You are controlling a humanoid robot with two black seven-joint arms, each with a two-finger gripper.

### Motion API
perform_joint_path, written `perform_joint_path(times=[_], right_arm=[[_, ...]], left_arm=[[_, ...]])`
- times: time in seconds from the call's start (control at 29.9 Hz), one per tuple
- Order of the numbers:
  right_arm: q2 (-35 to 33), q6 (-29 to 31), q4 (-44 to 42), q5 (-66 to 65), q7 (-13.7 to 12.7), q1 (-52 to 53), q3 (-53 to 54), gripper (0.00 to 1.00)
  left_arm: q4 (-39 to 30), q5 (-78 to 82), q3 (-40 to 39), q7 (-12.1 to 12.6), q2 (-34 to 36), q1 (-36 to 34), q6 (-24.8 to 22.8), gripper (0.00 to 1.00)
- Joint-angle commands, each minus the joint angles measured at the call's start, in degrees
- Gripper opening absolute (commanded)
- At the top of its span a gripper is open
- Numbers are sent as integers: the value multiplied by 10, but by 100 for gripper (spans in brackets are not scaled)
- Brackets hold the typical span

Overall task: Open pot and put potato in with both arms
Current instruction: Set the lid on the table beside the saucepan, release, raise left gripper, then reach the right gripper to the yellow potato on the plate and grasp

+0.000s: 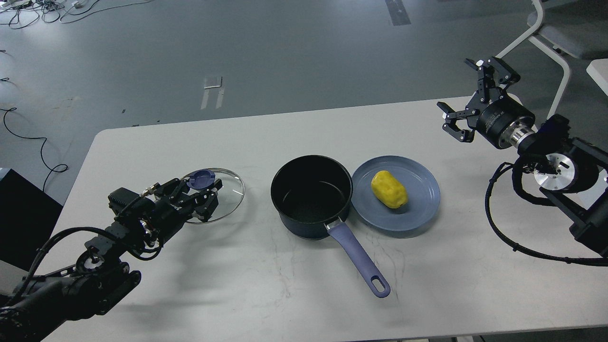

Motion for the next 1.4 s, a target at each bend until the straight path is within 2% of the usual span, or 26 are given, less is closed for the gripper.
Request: perform_joint_path(times=[0.0, 0.17, 0.23, 0.27, 0.3, 0.47, 0.7, 0.9, 1.0, 1.14, 1.17, 1.24, 1.3, 1.34, 1.37], right_arm=[[-5, 0, 1, 1, 0, -2, 0, 100], [-5, -3, 1, 0, 0, -3, 0, 100], [-5, -3, 1, 1, 0, -3, 0, 100], [-5, -3, 1, 1, 0, -4, 0, 100], [-5, -3, 1, 0, 0, -4, 0, 100], [-5, -3, 0, 1, 0, -4, 0, 100], [-7, -3, 0, 1, 0, -4, 0, 100], [-7, 0, 2, -1, 1, -4, 0, 100], [-16, 1, 5, -29, 12, 2, -1, 100], [-27, 0, 21, -136, 51, 5, -1, 100], [-33, 0, 27, -155, 55, 5, -2, 100], [-64, 1, 65, -251, 57, 5, -16, 100], [-80, 1, 85, -303, 63, 7, -32, 100], [-94, 2, 103, -361, 77, 9, -50, 100], [-102, 2, 109, -392, 85, 10, -61, 100]], left_arm=[[1, -2, 0, 0, -5, 9, 0, 41], [5, -3, 0, 0, -5, 9, 0, 45], [5, -4, 0, 0, -5, 9, 0, 63], [5, -4, 0, 0, -5, 10, 0, 79], [6, -4, 0, 0, -6, 11, 0, 86], [5, -3, 0, 0, -11, 22, 0, 94], [5, -23, -1, 0, -14, 18, 0, 97], [-23, -181, -1, 0, -7, -13, 0, 98], [-66, -276, -4, 0, 11, -54, 0, 98], [-148, -468, -12, 0, 40, -119, -4, 98], [-160, -508, -11, 0, 42, -129, -23, 98], [-208, -606, -11, 0, 48, -159, -94, 98], [-230, -628, -13, 0, 49, -167, -125, 98], [-247, -641, -20, 2, 47, -175, -151, 98], [-254, -648, -28, 21, 45, -177, -162, 98]])
